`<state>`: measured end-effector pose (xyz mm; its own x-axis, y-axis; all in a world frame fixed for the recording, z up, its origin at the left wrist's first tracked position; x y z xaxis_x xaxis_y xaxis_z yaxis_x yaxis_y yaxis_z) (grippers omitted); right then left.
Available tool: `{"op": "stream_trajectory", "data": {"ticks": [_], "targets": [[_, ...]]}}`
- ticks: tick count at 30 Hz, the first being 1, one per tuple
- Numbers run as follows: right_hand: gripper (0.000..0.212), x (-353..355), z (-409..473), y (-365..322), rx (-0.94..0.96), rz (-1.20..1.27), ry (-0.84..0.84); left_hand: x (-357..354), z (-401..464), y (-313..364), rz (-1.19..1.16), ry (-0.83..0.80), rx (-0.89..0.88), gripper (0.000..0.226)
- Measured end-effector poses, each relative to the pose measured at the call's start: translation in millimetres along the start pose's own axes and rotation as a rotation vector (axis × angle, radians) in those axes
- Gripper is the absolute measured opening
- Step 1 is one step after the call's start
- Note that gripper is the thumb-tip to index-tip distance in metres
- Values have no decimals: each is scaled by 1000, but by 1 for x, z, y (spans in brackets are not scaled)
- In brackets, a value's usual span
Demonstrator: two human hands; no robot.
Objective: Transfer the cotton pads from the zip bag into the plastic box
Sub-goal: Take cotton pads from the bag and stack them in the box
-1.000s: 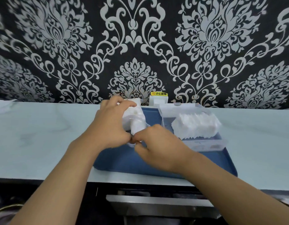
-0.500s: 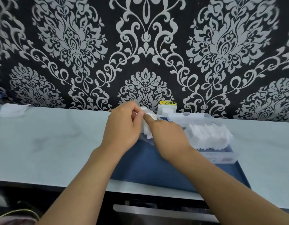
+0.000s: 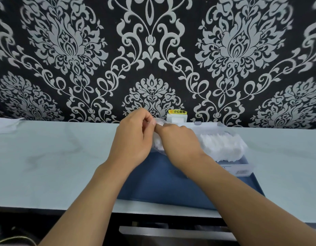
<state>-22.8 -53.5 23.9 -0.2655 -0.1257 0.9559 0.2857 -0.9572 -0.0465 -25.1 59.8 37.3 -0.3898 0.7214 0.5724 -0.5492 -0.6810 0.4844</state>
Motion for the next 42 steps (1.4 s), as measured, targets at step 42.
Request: {"op": "stream_trajectory", "data": {"ticks": [42], "targets": [[37,-26,1,13,5,258,-41,-12,-21,-49,144,-273,459,57]]}}
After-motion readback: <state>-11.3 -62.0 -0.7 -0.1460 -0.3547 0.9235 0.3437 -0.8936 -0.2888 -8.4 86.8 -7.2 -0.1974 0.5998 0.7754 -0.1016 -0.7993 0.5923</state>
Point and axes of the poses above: each hand's wrist, its own z-axis towards the middle knuckle, its own x-axis out of the back of the hand, y = z × x, the point moved 6 cm from there along z, towards the middle knuckle, and after that the axes turned 5 degrees about -x, right-handed, at the moved point
